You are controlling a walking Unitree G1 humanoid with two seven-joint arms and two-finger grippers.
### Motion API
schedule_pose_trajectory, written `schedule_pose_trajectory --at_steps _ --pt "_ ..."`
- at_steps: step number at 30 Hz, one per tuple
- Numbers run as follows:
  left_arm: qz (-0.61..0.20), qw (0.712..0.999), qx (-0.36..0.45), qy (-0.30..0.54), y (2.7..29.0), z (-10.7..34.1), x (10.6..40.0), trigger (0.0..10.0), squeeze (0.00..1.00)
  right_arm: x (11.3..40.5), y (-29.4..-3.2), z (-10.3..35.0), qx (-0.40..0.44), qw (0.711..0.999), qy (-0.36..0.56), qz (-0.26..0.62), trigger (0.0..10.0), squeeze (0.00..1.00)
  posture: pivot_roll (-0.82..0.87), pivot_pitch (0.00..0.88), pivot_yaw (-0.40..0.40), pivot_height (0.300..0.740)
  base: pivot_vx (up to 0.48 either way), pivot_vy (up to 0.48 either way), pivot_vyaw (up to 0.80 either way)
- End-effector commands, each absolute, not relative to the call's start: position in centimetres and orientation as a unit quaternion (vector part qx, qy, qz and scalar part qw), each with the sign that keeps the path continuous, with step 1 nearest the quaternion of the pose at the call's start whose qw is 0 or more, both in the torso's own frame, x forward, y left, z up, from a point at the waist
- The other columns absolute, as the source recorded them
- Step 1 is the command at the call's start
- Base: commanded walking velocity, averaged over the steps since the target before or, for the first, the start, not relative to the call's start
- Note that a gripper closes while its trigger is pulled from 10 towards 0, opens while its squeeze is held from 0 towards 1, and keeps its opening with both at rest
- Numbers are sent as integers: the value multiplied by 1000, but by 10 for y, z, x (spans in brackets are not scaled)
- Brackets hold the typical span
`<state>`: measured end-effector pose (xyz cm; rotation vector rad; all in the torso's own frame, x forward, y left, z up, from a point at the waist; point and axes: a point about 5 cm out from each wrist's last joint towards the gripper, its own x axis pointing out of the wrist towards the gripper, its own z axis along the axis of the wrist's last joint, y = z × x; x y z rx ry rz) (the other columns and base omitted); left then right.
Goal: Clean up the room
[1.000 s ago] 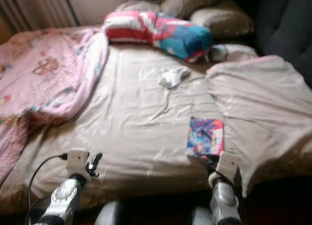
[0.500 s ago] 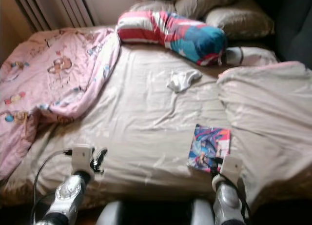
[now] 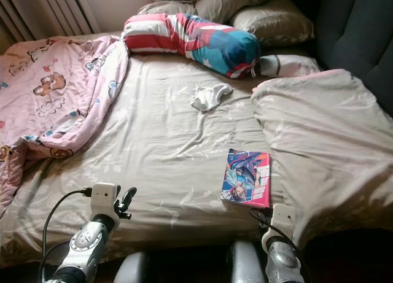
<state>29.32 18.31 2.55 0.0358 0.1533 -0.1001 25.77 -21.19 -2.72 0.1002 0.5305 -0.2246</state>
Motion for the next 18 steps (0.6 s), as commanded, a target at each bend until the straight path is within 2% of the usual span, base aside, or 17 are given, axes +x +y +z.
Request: schedule_pose_trajectory --at_steps 1,18 --pt "-48 995 25 81 190 24 290 10000 0 258 -207 -28 53 958 262 -102 10000 0 15 186 115 607 0 0 0" --pt "-68 995 37 58 187 33 289 10000 0 269 -199 -22 45 961 260 -80 10000 0 44 243 127 607 0 0 0"
